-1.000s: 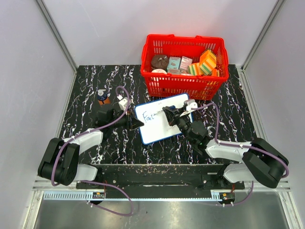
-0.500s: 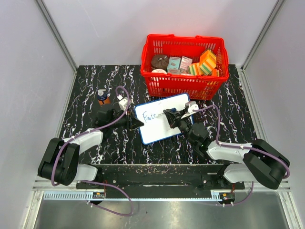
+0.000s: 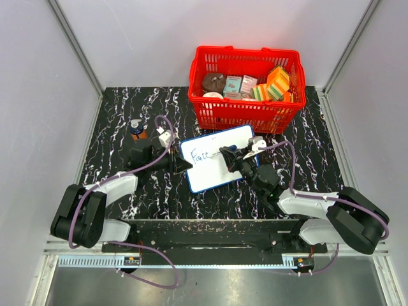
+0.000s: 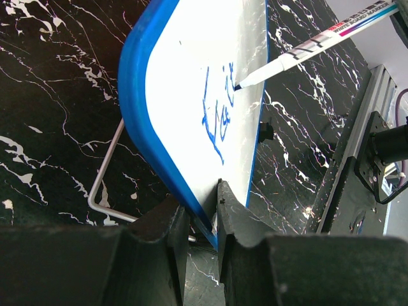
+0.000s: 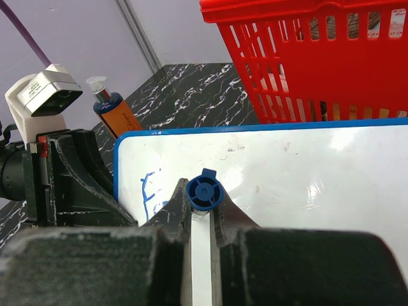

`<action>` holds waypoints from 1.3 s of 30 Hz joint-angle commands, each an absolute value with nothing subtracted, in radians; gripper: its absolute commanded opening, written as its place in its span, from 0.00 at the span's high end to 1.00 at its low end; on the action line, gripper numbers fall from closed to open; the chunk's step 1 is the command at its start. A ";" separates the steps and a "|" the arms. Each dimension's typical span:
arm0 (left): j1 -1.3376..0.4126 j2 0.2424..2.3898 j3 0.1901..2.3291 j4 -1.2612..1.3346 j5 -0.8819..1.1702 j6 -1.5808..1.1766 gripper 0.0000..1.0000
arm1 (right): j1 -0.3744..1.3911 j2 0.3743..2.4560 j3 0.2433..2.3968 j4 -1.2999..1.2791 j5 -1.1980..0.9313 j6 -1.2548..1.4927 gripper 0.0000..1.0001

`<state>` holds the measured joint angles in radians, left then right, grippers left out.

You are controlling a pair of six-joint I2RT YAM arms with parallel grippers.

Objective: Write a sentence on the whiteboard
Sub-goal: Write with the whiteboard marker on the whiteboard.

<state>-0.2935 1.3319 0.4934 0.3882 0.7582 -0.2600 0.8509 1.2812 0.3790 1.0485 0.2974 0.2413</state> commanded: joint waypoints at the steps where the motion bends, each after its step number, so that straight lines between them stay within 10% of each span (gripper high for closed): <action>1: -0.288 1.338 0.508 0.385 0.657 -0.118 1.00 | 0.853 1.258 0.396 1.020 0.341 0.210 1.00; 39: -0.288 1.339 0.508 0.385 0.660 -0.120 1.00 | 0.813 1.213 0.505 0.957 0.310 0.181 1.00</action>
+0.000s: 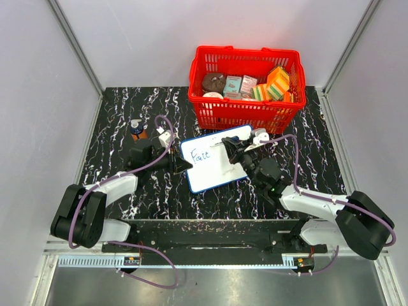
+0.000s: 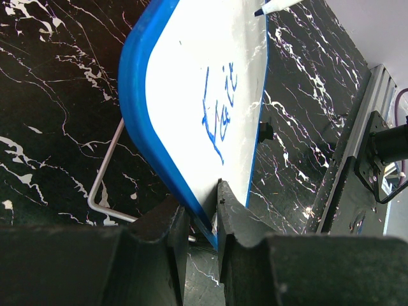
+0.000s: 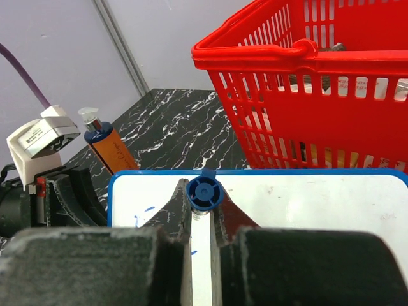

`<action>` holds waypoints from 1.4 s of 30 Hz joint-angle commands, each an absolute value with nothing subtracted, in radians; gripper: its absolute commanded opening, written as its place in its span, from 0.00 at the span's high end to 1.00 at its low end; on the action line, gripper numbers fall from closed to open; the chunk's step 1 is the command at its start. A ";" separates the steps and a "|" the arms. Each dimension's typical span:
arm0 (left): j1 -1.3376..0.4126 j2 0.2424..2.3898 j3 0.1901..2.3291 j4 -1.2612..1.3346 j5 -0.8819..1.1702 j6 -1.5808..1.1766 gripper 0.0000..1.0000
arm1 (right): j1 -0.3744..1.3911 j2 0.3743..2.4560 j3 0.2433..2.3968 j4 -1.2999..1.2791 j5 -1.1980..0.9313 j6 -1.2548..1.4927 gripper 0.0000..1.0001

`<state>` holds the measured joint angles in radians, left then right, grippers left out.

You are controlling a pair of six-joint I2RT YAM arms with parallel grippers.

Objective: Write a sentence on the whiteboard
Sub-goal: Write with the whiteboard marker on the whiteboard.

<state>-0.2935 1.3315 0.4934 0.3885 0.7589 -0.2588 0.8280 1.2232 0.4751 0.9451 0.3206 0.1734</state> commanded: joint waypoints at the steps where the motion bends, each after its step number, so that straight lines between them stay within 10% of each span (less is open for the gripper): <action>1: -0.288 1.341 0.508 0.387 0.661 -0.120 1.00 | 0.810 1.210 0.505 0.956 0.308 0.184 1.00; 42: -0.288 1.338 0.506 0.383 0.655 -0.120 1.00 | 0.795 1.210 0.499 0.954 0.296 0.199 1.00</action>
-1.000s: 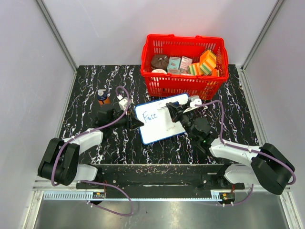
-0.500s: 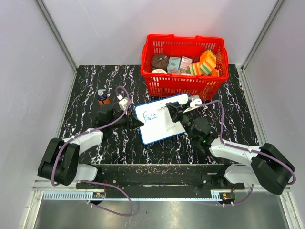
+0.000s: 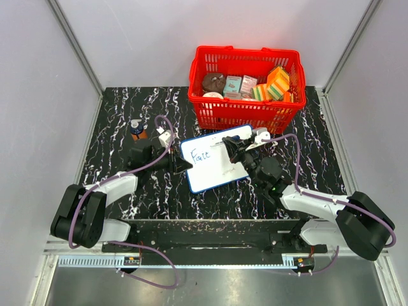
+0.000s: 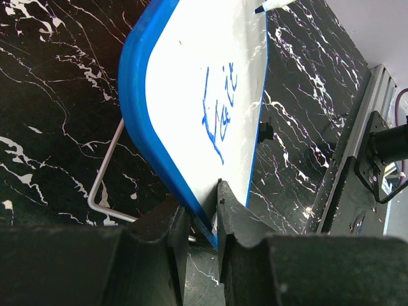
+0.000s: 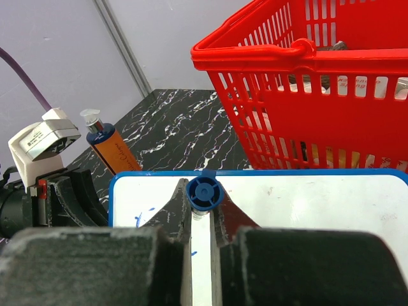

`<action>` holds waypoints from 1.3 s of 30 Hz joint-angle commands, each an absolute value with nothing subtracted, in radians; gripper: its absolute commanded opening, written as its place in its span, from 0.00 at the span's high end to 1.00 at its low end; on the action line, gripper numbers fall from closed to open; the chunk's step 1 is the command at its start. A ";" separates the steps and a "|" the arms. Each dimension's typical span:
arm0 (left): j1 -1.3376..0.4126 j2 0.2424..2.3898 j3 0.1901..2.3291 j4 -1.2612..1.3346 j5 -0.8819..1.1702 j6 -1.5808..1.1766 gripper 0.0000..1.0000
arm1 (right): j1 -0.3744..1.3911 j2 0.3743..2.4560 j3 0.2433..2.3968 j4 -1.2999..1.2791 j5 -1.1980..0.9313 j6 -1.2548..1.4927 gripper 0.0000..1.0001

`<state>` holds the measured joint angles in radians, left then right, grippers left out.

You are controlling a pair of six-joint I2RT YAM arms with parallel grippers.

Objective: Write a sentence on the whiteboard
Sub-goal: Write with the whiteboard marker on the whiteboard.

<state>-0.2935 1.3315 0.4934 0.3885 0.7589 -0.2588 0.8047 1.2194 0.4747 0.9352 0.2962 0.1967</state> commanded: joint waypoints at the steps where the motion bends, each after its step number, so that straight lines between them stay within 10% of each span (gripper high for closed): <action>1: -0.288 1.336 0.506 0.383 0.655 -0.120 1.00 | 0.795 1.209 0.499 0.954 0.298 0.201 1.00; 39: -0.288 1.331 0.503 0.387 0.652 -0.120 1.00 | 0.792 1.206 0.491 0.956 0.298 0.206 1.00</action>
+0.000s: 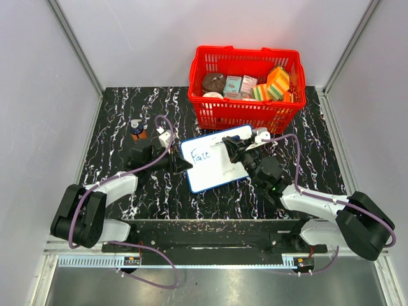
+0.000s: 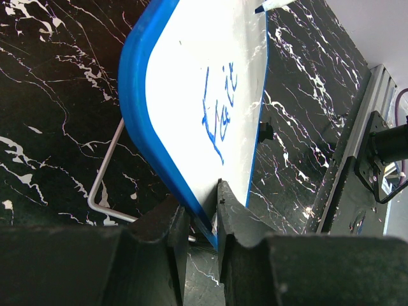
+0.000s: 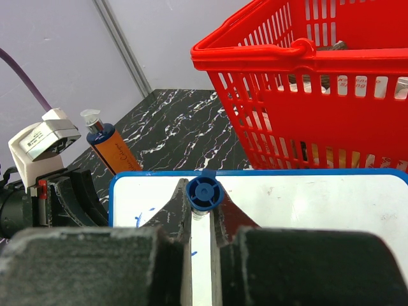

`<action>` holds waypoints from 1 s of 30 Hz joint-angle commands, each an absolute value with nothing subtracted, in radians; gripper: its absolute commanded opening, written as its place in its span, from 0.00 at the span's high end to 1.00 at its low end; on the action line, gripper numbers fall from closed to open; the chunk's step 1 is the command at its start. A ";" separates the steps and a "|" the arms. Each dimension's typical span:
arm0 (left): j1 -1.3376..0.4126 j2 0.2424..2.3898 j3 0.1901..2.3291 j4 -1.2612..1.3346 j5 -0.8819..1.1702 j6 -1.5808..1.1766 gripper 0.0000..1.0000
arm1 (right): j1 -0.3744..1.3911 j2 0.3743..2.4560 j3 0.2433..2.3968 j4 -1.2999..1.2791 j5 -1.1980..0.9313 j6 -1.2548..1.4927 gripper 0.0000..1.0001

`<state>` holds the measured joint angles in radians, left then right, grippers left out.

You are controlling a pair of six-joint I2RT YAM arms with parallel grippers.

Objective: Write a sentence on the whiteboard
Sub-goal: Write with the whiteboard marker on the whiteboard.

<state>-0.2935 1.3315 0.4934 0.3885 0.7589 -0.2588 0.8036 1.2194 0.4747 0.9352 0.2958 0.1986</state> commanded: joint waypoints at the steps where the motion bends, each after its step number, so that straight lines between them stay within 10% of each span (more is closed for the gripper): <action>1: -0.290 1.331 0.502 0.387 0.652 -0.120 1.00 | 0.793 1.207 0.492 0.956 0.298 0.206 1.00; 30: -0.288 1.333 0.505 0.385 0.652 -0.120 1.00 | 0.784 1.253 0.515 0.976 0.310 0.198 1.00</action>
